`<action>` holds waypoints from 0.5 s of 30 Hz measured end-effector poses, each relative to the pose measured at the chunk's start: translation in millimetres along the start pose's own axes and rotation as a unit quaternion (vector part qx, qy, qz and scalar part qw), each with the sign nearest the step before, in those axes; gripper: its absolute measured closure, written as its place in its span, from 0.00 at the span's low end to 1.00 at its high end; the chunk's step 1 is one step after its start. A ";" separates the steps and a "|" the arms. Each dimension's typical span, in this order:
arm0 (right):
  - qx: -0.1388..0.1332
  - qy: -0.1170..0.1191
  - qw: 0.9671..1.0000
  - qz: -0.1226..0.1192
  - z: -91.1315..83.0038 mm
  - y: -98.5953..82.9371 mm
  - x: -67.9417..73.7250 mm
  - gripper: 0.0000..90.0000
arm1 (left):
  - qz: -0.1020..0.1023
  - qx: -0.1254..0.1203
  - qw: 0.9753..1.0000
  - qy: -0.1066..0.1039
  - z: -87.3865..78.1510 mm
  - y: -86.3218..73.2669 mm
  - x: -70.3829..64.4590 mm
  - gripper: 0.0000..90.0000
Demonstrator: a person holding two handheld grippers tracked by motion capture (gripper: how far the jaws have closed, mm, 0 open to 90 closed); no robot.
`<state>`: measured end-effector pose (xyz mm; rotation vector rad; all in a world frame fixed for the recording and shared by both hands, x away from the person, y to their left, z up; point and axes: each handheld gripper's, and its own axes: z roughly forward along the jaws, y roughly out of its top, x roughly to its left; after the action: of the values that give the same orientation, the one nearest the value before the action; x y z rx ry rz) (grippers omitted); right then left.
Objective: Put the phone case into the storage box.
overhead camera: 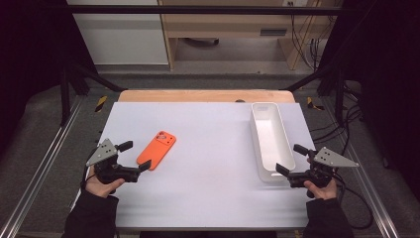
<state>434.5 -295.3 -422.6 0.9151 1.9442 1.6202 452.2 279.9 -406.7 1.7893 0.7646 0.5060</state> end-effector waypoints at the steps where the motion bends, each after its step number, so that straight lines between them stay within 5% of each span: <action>1: 0.001 -0.001 1.000 0.000 0.2 0.0 0.1 0.00 | 0.001 0.002 1.000 0.000 0.5 0.7 0.2 0.01; 15: 0.001 -0.001 1.000 0.002 0.1 -0.2 -0.2 0.00 | 0.001 0.019 1.000 0.012 12.9 13.8 3.9 0.00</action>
<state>434.6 -295.4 -422.8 0.9208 1.9440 1.6193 467.0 271.0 -398.2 1.8214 0.7943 0.5174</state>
